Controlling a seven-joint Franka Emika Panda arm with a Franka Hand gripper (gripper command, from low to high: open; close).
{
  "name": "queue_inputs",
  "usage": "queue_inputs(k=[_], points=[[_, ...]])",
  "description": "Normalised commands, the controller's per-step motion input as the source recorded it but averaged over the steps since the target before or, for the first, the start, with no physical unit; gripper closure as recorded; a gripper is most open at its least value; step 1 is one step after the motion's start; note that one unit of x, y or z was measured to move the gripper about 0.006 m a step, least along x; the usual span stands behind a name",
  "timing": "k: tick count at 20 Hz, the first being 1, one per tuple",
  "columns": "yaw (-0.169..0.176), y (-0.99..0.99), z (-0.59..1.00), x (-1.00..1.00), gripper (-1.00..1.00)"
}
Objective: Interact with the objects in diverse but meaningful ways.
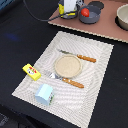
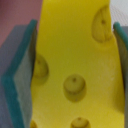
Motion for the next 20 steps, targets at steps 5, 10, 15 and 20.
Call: queue_inputs(k=[5, 10, 15, 20], points=[[0.051, 0.55, 0.23, -0.84, 1.00], [0.040, 0.33, 0.32, -0.49, 1.00], [0.006, 0.03, -0.13, -0.10, 1.00], [0.000, 0.01, -0.18, 0.15, 1.00]])
